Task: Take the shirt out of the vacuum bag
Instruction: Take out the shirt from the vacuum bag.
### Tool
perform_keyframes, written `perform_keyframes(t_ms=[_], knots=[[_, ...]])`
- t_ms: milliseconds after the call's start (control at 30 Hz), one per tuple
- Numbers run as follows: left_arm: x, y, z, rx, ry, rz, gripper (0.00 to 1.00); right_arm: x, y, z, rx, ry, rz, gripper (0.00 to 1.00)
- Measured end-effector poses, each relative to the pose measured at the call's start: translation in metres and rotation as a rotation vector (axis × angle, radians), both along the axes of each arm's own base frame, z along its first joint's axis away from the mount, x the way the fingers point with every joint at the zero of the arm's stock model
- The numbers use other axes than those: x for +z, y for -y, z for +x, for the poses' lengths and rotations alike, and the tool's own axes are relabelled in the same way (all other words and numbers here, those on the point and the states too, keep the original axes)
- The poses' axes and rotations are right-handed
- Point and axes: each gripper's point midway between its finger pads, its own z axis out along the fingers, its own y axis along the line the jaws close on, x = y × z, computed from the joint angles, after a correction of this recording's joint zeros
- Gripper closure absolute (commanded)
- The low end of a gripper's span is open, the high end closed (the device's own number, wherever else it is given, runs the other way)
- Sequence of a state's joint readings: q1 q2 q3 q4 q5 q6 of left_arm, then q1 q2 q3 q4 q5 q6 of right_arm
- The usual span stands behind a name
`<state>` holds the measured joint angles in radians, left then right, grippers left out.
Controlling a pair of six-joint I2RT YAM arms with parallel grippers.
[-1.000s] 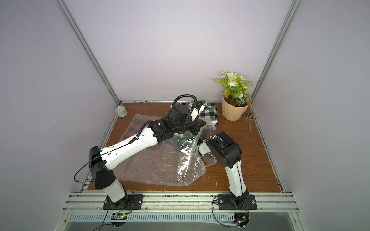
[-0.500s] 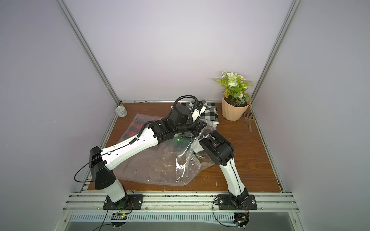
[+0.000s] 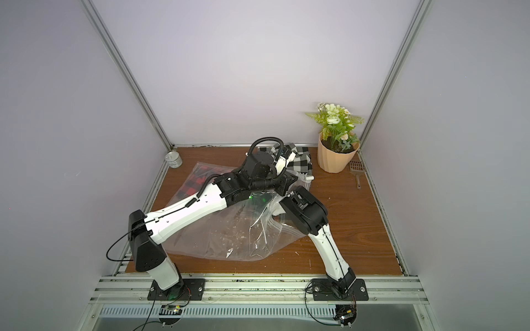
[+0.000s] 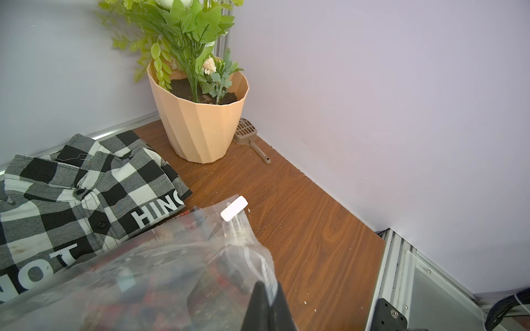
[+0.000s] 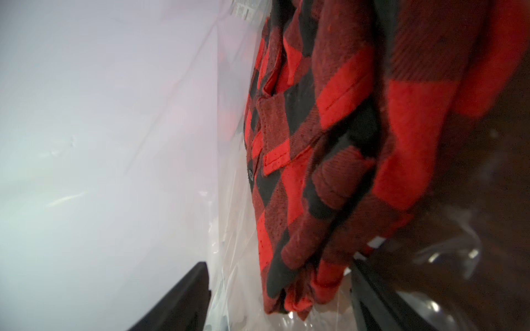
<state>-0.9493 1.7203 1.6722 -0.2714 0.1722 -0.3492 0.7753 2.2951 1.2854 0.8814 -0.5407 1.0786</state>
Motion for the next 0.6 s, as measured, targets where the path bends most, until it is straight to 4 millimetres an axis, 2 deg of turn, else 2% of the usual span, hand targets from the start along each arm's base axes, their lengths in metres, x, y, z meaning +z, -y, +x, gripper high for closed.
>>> perform_keyframes(t_ms=[233, 433, 600], knots=[[0.0, 0.002, 0.001, 0.0, 0.002, -0.008, 0.99, -0.004, -0.005, 0.006, -0.014, -0.002, -0.017, 0.31], [0.001, 0.003, 0.001, 0.001, 0.002, -0.012, 1.0, -0.016, -0.005, 0.01, -0.03, -0.011, -0.044, 0.59], [0.0, 0.003, 0.001, 0.001, 0.001, -0.011, 0.99, -0.021, -0.005, 0.01, -0.032, -0.013, -0.056, 0.75]])
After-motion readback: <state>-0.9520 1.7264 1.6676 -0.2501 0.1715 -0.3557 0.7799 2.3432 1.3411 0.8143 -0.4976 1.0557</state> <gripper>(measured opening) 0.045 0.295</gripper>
